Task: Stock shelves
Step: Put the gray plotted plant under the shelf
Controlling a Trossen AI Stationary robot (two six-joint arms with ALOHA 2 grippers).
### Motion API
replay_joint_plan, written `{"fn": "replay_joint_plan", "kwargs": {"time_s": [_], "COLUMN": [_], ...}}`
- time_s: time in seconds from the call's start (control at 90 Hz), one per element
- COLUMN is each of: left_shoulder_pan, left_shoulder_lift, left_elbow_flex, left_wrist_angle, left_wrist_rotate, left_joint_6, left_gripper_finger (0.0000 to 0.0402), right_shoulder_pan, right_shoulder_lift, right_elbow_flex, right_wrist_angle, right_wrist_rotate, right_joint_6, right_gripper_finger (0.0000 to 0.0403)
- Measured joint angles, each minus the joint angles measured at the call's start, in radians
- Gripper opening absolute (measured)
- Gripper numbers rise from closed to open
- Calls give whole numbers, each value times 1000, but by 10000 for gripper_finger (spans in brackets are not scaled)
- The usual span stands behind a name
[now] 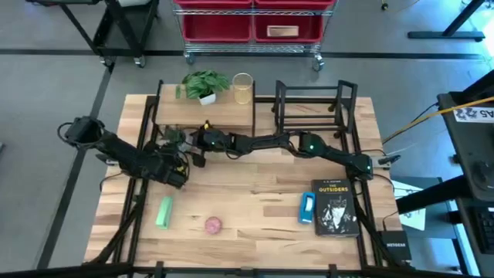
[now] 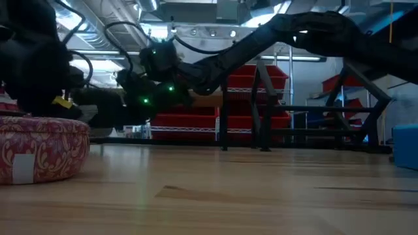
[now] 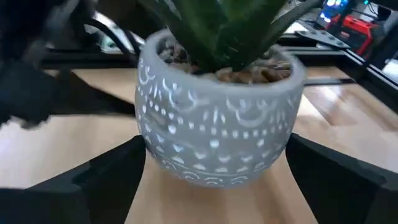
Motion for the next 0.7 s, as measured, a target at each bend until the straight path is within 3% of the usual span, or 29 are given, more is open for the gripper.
{"fn": "replay_joint_plan", "kwargs": {"time_s": [0.167, 0.7], "left_shoulder_pan": [68, 213], "left_shoulder_lift": [4, 5], "left_elbow_flex": [-16, -74], "left_wrist_angle": [13, 0], "left_wrist_rotate": [-29, -36], "left_joint_6": [-4, -217], "left_gripper_finger": [280, 280], "right_shoulder_pan": [-15, -27], "right_shoulder_lift": [31, 51], "right_elbow_flex": [-3, -2], "right_wrist_angle": [9, 136], "right_wrist_rotate": [11, 44], "right_joint_6": [24, 80], "right_gripper_finger": [362, 362]}}
